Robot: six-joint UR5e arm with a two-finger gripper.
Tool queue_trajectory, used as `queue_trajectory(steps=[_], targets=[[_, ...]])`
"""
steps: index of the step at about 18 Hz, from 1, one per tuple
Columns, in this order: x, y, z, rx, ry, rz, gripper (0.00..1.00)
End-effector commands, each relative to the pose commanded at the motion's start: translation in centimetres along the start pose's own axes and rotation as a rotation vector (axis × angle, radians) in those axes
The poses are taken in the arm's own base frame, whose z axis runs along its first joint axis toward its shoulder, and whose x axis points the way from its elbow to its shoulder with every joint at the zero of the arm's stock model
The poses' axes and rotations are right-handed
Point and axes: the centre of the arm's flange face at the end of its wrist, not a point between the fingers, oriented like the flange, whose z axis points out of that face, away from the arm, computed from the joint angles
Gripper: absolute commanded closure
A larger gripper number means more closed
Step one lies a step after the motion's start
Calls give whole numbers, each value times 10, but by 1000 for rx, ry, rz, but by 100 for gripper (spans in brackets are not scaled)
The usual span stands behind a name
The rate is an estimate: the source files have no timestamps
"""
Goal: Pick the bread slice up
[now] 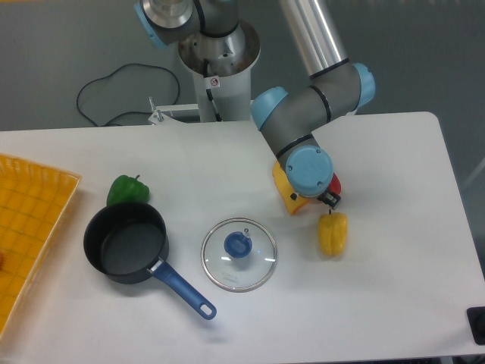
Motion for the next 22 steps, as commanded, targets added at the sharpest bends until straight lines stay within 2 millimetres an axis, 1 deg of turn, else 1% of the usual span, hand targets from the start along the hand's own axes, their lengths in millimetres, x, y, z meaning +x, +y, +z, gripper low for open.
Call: queue_trajectory(steps=[3,4,5,6,8,9,11,14,15,16,17,18,20,22], targets=[[0,-1,0,2,-1,-2,5],[0,-2,1,1,0,-2,10],[0,-1,1,1,1,-1,19],[0,-1,1,1,1,-3,22],[0,-1,1,-1,1,-3,22],[0,-2,1,-1,2,-1,26],[0,-3,1,-2,1,-1,27],[1,-6,2,-5,3,-3,33],[2,-7,1,-4,2,-8,33],[3,-7,-1,-4,-3,-17,38],[5,-11,-3,-5,-7,-26,45],[7,-15,-2,-8,-8,-35,48],[6,-17,-1,-10,-6,-48,57],[6,-17,0,-10,-5,-52,68]])
